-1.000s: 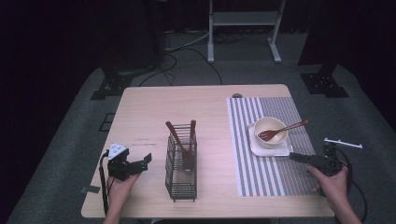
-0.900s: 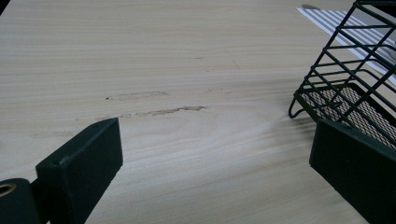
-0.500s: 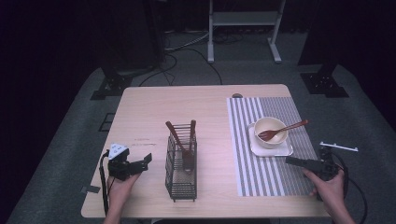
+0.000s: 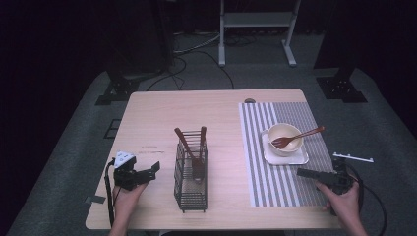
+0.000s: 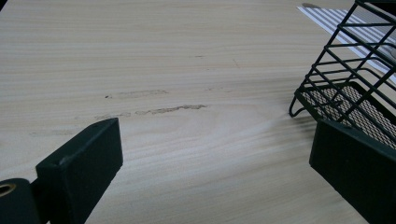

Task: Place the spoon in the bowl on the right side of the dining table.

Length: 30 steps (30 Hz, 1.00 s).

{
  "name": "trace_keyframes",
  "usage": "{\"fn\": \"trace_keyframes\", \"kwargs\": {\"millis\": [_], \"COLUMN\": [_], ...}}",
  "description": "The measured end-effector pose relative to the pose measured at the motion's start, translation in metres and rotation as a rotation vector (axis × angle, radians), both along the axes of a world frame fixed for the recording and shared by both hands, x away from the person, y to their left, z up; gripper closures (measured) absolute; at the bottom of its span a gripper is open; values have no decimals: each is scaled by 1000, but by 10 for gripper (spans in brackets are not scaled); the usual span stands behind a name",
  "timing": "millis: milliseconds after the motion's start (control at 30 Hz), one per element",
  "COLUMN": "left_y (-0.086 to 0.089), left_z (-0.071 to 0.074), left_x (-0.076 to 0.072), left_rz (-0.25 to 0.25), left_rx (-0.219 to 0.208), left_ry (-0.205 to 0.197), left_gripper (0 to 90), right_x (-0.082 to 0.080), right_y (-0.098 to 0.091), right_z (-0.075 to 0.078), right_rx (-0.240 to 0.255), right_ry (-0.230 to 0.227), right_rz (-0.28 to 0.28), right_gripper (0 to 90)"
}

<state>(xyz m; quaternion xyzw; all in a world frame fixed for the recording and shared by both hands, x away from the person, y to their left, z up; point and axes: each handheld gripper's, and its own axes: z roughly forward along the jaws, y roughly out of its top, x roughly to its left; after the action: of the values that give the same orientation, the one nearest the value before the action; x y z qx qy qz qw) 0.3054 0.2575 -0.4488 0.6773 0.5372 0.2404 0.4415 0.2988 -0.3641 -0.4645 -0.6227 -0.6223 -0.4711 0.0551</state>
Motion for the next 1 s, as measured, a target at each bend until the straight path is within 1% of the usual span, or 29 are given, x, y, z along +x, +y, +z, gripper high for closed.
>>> {"fn": "trace_keyframes", "kwargs": {"millis": [133, 467, 633, 1000], "left_y": [-1, -1, -1, 0], "left_z": [0, 0, 0, 0], "left_x": [0, 0, 0, -1], "left_rz": [0, -1, -1, 0], "left_rx": [0, 1, 1, -1], "left_ry": [0, -1, 0, -1], "left_gripper": [18, 18, 18, 18], "right_x": [-3, -10, -14, -21], "right_y": [4, 15, 22, 35], "right_z": [-1, -1, -1, -1], "right_rx": [-9, -7, -15, -15], "right_ry": [-9, -22, -38, -51], "right_rz": [6, 34, 46, 76], "right_gripper": [370, 369, 369, 367]}}
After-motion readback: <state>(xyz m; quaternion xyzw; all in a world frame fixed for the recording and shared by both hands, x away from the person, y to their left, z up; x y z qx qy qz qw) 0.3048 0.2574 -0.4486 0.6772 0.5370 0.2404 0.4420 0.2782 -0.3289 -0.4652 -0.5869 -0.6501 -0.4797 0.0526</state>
